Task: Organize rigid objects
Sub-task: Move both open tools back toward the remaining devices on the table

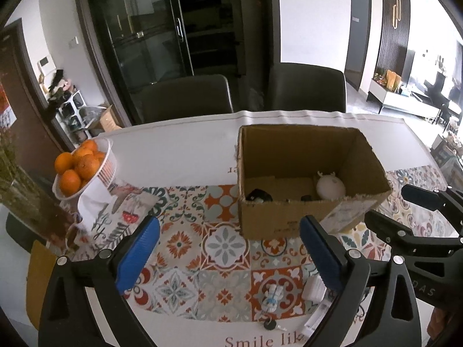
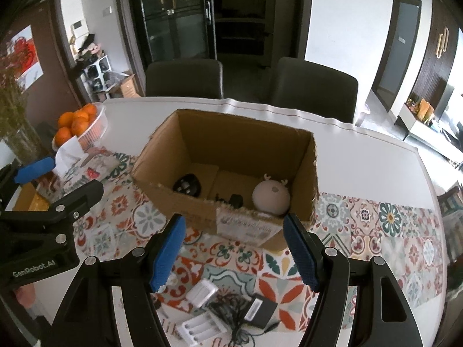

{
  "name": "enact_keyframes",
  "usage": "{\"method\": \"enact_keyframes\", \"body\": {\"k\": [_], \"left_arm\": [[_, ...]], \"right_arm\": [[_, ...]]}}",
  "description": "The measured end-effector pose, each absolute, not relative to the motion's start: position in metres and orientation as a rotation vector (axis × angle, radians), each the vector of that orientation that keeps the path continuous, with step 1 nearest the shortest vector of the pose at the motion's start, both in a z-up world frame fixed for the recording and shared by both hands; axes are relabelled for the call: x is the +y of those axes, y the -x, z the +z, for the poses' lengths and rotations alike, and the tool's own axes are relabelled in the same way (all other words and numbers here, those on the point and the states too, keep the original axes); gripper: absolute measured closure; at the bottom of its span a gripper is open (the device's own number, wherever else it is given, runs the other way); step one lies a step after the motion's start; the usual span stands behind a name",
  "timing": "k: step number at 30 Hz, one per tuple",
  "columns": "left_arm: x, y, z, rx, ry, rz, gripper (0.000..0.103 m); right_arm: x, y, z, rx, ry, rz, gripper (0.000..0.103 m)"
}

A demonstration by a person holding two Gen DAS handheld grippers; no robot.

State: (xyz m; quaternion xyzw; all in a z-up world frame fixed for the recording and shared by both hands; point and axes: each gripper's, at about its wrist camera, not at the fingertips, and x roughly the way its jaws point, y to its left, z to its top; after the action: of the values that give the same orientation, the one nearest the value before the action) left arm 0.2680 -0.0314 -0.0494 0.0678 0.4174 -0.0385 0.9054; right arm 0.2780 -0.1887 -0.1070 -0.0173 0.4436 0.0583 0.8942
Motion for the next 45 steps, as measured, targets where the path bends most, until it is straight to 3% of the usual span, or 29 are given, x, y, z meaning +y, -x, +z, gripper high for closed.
{"method": "enact_keyframes", "body": {"k": [16, 45], "left_arm": [[-0.009, -0.234, -0.106, 1.023, -0.058, -0.012, 0.001], [-0.008, -0.224, -0.205, 1.269, -0.060, -0.005, 0.006]], "right_arm": [[-0.163, -0.260, -0.156, 1.065, 0.124, 0.250, 0.033], [-0.132, -0.270, -0.262, 1.324, 0.337, 0.468, 0.034]]}}
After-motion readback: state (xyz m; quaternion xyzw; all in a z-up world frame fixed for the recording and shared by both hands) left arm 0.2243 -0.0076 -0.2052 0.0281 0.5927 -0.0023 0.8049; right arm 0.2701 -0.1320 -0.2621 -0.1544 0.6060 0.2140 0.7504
